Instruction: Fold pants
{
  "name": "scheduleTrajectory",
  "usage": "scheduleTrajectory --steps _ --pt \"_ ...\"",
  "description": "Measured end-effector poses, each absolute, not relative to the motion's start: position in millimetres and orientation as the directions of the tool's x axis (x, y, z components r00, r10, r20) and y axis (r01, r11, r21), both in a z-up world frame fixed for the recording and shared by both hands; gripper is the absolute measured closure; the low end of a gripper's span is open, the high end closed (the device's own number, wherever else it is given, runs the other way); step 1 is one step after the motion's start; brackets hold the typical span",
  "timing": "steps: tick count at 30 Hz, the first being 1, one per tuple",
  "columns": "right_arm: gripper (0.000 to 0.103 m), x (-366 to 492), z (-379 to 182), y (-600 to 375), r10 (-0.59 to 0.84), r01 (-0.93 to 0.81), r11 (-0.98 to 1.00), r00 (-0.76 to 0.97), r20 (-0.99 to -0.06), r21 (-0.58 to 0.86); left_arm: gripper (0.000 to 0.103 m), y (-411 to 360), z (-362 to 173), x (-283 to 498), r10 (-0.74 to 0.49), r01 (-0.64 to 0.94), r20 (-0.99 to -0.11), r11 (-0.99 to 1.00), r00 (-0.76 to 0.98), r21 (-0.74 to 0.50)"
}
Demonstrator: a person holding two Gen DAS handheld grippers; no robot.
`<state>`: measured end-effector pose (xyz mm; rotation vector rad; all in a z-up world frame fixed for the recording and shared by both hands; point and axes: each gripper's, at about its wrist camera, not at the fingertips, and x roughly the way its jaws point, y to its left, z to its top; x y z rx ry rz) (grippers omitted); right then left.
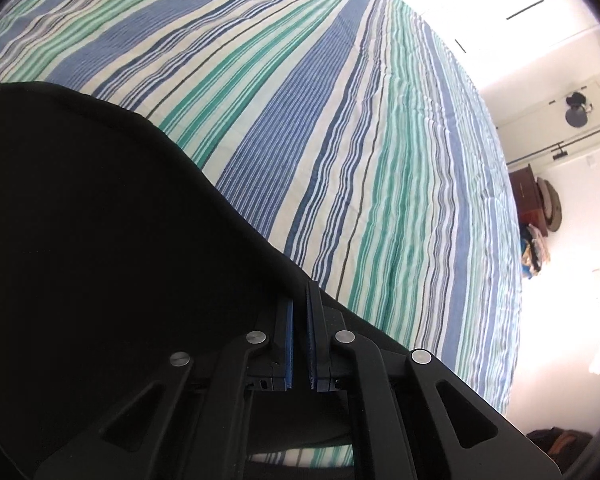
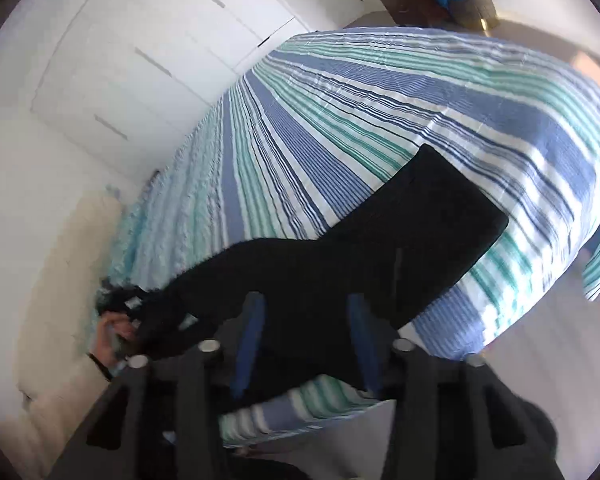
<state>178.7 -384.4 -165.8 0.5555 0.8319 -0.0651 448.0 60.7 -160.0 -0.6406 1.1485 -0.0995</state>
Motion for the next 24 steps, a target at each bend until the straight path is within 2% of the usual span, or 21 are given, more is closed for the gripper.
scheduleTrajectory --steps 3,6,8,9,10,11,13,20,24 --pt "0.027 193.9 -177.6 -323.6 0.083 0.104 0.98 0.569 -0.818 0.172 0.1 65.4 -150.0 439.5 -0.389 -0.216 -0.814 0.832 0.431 -0.511" --pt "0.029 207.3 -216.6 -277.6 -0.06 -0.014 0.997 0.441 -0.895 -0.074 0.1 68.6 -151.0 451.6 -0.392 -0.217 -0.812 0.829 0.432 -0.516" --pt "0.037 216.6 -249.4 -258.3 -0.2 -0.101 0.962 0.374 -0.905 -0.254 0.1 70.4 -151.3 455.0 -0.397 -0.225 -0.809 0.822 0.433 -0.523" --pt "0.055 221.1 -263.9 -257.1 -0.253 -0.125 0.942 0.344 -0.904 -0.311 0.1 70.7 -150.6 454.7 -0.399 -0.228 -0.807 0.819 0.435 -0.527" --pt "0.086 220.4 -266.4 -261.5 -0.283 -0.115 0.934 0.339 -0.897 -0.338 0.1 68.3 -149.8 459.2 -0.401 -0.229 -0.804 0.816 0.439 -0.531" --pt "0.092 216.9 -262.0 -269.7 -0.286 -0.081 0.939 0.352 -0.891 -0.334 0.1 69.9 -147.5 457.2 -0.404 -0.225 -0.801 0.814 0.442 -0.535" --pt "0.097 210.8 -245.1 -288.4 -0.268 -0.019 0.955 0.37 -0.889 -0.295 0.1 75.0 -141.7 450.2 -0.414 -0.212 -0.791 0.811 0.45 -0.545" --pt "0.098 240.2 -181.8 -338.4 -0.291 -0.014 0.941 0.477 -0.829 -0.338 0.1 90.9 -120.6 419.2 -0.436 -0.191 -0.759 0.793 0.483 -0.578" --pt "0.098 275.2 -136.8 -359.6 -0.333 0.002 0.914 0.576 -0.747 -0.406 0.1 94.7 -102.9 402.6 -0.419 -0.192 -0.735 0.786 0.533 -0.587"
